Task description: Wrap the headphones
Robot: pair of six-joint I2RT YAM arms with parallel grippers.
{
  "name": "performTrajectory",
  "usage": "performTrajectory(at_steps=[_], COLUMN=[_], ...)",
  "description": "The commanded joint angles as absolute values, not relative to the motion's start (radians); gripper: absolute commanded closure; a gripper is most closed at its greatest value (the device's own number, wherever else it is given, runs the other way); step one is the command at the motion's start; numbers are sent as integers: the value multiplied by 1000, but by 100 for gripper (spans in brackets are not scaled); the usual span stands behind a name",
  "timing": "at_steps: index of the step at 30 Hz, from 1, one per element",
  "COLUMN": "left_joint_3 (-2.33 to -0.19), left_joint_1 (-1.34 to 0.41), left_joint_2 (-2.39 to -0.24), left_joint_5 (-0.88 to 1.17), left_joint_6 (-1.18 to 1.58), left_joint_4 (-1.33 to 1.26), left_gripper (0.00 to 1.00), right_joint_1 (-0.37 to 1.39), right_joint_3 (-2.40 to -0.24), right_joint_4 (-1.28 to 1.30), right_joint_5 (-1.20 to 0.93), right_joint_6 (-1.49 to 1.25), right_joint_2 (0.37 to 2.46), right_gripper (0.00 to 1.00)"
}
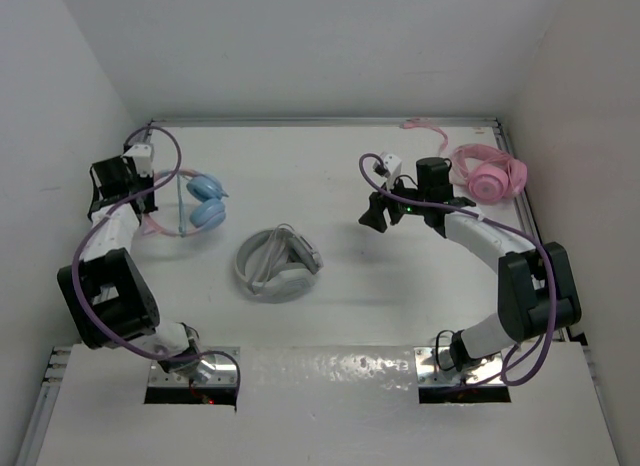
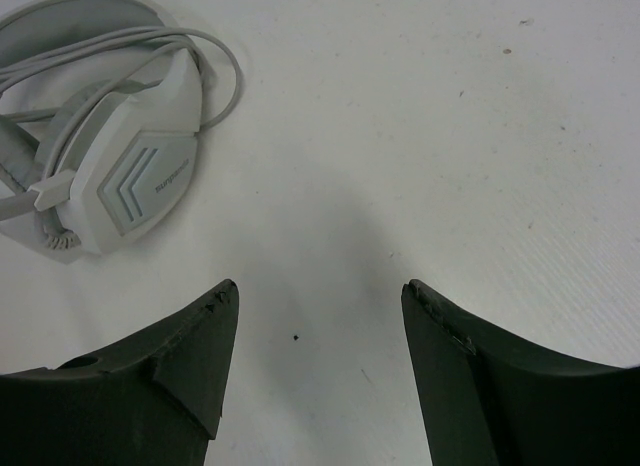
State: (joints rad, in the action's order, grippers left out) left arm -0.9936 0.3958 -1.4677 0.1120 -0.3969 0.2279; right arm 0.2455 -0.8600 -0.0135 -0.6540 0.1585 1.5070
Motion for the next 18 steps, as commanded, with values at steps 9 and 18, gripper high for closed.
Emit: performTrajectory(at_steps=[9,18], left_joint_3=[-816,-759], left_joint_1=[462,512], left_joint_2=[-1243,-1221], left_joint_5=[261,299], left_joint_6=[-693,-698], left_joint_4=[185,262], left_gripper=[100,100], right_joint_1=[250,249], right_joint_3=[-867,-862], right_joint_4=[-11,-3], right_joint_5=[-653,-647], right_joint_6=[192,202], right_joint_2=[1479,1480], right_gripper=[34,34])
